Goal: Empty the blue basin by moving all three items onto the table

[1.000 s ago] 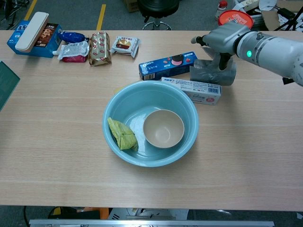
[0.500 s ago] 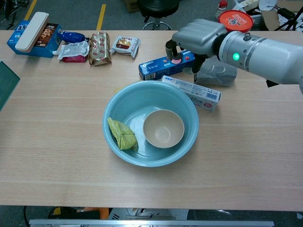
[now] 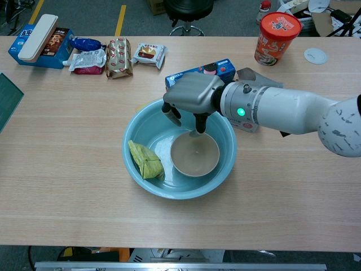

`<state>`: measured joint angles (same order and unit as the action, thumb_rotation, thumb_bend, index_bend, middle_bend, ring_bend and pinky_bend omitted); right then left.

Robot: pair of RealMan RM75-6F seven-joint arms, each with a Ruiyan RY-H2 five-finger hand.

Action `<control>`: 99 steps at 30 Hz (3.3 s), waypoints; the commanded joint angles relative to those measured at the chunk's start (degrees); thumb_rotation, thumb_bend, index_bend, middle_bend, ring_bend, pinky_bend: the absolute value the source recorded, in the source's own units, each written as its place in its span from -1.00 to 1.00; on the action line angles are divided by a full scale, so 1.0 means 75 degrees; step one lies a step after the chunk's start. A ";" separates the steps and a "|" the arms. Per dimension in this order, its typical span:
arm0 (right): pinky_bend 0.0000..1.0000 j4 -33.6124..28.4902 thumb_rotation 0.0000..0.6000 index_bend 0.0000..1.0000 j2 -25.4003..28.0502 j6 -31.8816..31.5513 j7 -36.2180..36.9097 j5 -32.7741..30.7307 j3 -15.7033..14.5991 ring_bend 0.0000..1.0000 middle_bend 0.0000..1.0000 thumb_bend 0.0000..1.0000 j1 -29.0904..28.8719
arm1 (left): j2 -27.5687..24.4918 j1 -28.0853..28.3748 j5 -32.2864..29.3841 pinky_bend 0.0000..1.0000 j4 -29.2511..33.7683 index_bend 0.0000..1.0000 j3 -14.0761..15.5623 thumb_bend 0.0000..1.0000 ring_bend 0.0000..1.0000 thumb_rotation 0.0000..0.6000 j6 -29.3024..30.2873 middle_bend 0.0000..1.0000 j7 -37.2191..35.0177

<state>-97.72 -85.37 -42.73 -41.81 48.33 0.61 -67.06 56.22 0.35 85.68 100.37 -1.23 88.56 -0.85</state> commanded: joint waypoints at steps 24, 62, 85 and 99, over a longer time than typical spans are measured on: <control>0.08 0.0445 1.00 -0.12 -0.1256 -0.0686 -0.1533 -0.1366 -0.0454 -0.31 -0.18 -0.68 -0.0907 | 0.0050 0.0014 -0.0003 -0.54 -0.0267 -0.09 -0.0008 -0.15 -0.36 1.00 -0.0089 -0.22 -0.0379; 0.08 0.1096 1.00 -0.01 -0.1971 -0.0882 -0.2185 -0.1386 -0.0836 -0.31 -0.15 -0.43 -0.1092 | 0.0046 -0.0057 0.0067 -0.55 -0.0419 -0.09 0.0033 -0.15 -0.36 1.00 -0.0044 -0.22 -0.0667; 0.15 0.1194 1.00 0.27 -0.2001 -0.0874 -0.2096 -0.1097 -0.0817 -0.22 -0.07 -0.36 -0.0882 | 0.0047 -0.0057 0.0099 -0.55 -0.0438 -0.09 0.0030 -0.15 -0.36 1.00 -0.0030 -0.22 -0.0715; 0.16 0.0652 1.00 0.31 -0.1369 -0.1036 -0.1750 -0.0769 -0.0593 -0.18 -0.03 -0.36 -0.0739 | 0.0038 -0.0043 0.0136 -0.55 -0.0395 -0.09 0.0015 -0.15 -0.36 1.00 -0.0008 -0.22 -0.0679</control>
<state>-92.39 -96.10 -50.22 -55.20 42.22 -4.09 -72.75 56.50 0.03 86.70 97.40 -1.13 88.50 -5.95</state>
